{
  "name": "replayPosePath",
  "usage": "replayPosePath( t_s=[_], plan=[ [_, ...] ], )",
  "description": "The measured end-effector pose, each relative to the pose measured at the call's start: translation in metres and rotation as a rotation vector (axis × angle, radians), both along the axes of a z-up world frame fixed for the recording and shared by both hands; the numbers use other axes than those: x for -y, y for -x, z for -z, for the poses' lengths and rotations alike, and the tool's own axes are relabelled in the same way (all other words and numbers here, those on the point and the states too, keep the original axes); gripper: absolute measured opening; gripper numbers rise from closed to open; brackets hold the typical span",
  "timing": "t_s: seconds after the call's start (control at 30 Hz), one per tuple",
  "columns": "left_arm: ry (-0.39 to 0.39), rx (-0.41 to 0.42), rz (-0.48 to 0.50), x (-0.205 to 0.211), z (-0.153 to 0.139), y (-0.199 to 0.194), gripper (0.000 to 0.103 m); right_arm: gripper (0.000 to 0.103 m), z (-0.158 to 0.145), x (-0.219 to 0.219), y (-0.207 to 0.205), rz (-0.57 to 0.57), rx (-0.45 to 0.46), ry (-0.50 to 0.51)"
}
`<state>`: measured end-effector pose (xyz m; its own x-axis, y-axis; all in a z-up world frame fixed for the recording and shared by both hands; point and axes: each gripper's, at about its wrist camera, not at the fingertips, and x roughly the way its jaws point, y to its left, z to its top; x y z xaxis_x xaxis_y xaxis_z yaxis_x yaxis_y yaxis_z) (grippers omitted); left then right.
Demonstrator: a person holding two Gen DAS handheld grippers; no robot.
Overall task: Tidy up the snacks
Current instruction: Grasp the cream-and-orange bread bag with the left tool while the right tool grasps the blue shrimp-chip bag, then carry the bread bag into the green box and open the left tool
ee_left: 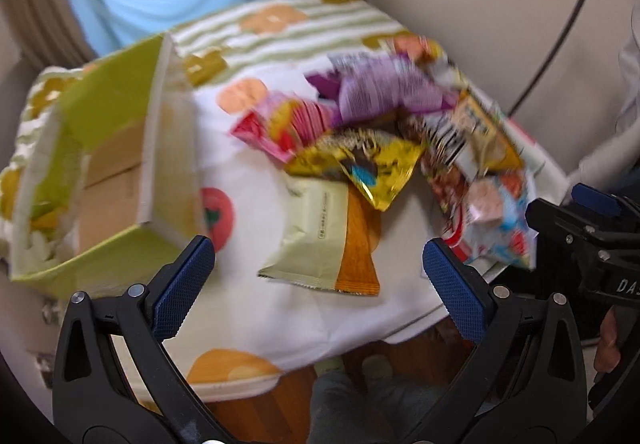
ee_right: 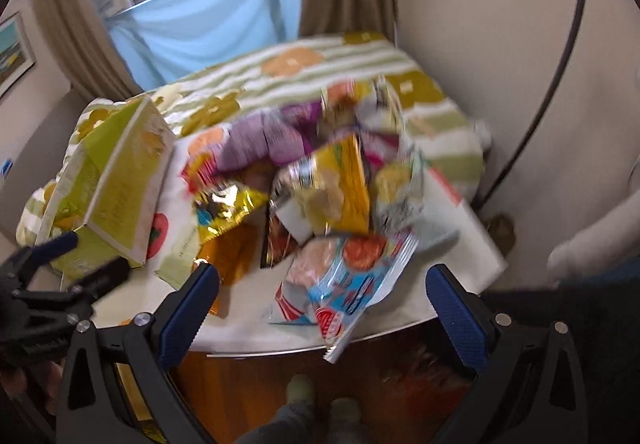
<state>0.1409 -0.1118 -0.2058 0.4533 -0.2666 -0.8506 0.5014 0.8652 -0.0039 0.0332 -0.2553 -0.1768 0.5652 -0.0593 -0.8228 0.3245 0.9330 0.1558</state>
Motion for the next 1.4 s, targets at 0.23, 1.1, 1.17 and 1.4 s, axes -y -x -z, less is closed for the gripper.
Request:
replayPosePath(
  t_s=[0.23, 1.1, 1.17, 1.4],
  plan=[
    [-0.049, -0.108, 0.067, 0.018, 0.057, -0.038, 0.103, 0.103, 0.049, 0.013, -0.021, 0.110, -0.099, -0.121],
    [-0.072, -0.205, 0.109, 0.025, 0.092, -0.048, 0.063, 0.069, 0.086, 0.007, -0.041, 0.163, -0.175, -0.103],
    [-0.074, -0.200, 0.098, 0.022, 0.086, -0.038, 0.063, 0.069, 0.086, 0.007, -0.041, 0.155, -0.168, -0.103],
    [-0.056, -0.177, 0.050, 0.011, 0.061, -0.015, 0.063, 0.069, 0.071, 0.002, -0.035, 0.114, -0.140, -0.100]
  ],
)
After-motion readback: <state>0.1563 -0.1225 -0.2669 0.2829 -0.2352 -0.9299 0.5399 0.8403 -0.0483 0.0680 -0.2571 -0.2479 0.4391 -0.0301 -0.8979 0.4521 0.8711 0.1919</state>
